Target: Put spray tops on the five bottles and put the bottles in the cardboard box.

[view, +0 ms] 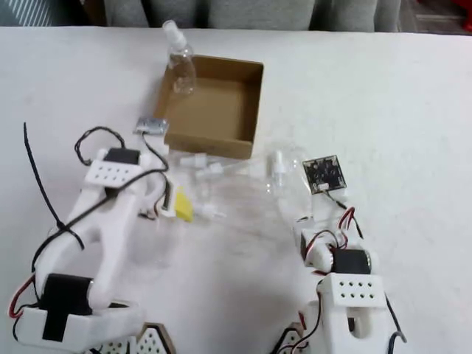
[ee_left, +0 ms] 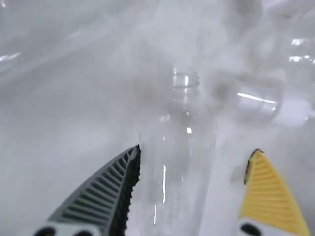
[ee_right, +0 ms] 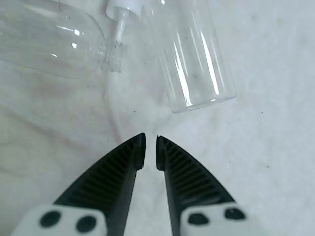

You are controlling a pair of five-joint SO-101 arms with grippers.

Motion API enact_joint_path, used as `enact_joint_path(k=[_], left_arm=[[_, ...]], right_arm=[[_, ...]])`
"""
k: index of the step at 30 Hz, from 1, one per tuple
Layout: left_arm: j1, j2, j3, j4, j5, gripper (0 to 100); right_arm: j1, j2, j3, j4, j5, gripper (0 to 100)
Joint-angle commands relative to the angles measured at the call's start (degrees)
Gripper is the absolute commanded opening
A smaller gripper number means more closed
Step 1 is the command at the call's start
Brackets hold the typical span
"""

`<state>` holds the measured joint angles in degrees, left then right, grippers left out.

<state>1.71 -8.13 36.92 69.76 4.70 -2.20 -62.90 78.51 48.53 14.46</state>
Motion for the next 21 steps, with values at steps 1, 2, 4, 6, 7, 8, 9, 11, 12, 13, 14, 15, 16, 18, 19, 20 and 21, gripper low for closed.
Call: enact_joint_path(k=[1, 2, 4, 6, 7, 8, 9, 11, 12, 13, 14, 15, 16, 18, 19, 20, 21], left_arm=[[-0.40, -0.22, 1.32, -4.40, -1.05, 33], [-0.40, -0.22, 1.32, -4.48, -1.14, 33], [-0.40, -0.22, 1.05, -4.84, -1.14, 33], [-0.40, -0.22, 0.88, -4.84, -1.23, 33], [-0.40, -0.22, 0.88, -4.84, -1.23, 33], [-0.31, -0.22, 0.88, -4.84, -1.23, 33], [-0.31, -0.22, 0.79, -4.84, -1.23, 33], [-0.48, -0.22, 0.00, -4.75, -1.32, 33], [-0.48, -0.31, -0.53, -4.48, -1.85, 33], [-0.48, -0.31, -0.97, -4.40, -3.34, 33], [-0.48, -0.31, -1.14, -4.40, -4.66, 33], [-0.48, -0.31, -1.23, -4.40, -5.63, 33], [-0.48, -0.31, -1.23, -4.48, -6.59, 33], [-0.48, -0.31, -1.23, -4.48, -8.00, 33], [-0.48, -0.31, -1.14, -4.57, -8.62, 33], [-0.48, -0.31, -0.97, -4.66, -9.05, 33], [-0.48, -0.31, -0.97, -4.84, -9.23, 33]], right_arm=[[0.40, -0.66, -0.35, -0.66, 0.53, 1.8], [0.31, -0.57, -0.35, -0.66, 0.53, 1.8], [0.31, -0.48, -0.35, -0.75, 0.53, 1.8], [0.31, -0.48, -0.35, -0.75, 0.53, 1.8], [0.31, -0.48, -0.35, -0.84, 0.53, 1.8], [0.31, -0.40, -0.35, -0.84, 0.53, 1.8], [0.31, -0.40, -0.35, -0.84, 0.53, 1.8], [0.31, -0.40, -0.35, -0.84, 0.53, 1.8], [0.31, -0.40, -0.35, -0.84, 0.53, 1.8], [0.31, -0.40, -0.35, -0.84, 0.53, 1.8], [0.31, -0.31, -0.35, -0.84, 0.53, 1.8], [0.31, -0.31, -0.35, -0.84, 0.53, 1.8], [0.31, -0.31, -0.35, -0.84, 0.53, 1.8], [0.31, -0.31, -0.35, -0.84, 0.53, 1.8], [0.31, -0.22, -0.35, -0.84, 0.53, 1.8], [0.31, -0.22, -0.35, -0.84, 0.53, 1.8], [0.22, -0.22, -0.35, -0.84, 0.53, 1.8]])
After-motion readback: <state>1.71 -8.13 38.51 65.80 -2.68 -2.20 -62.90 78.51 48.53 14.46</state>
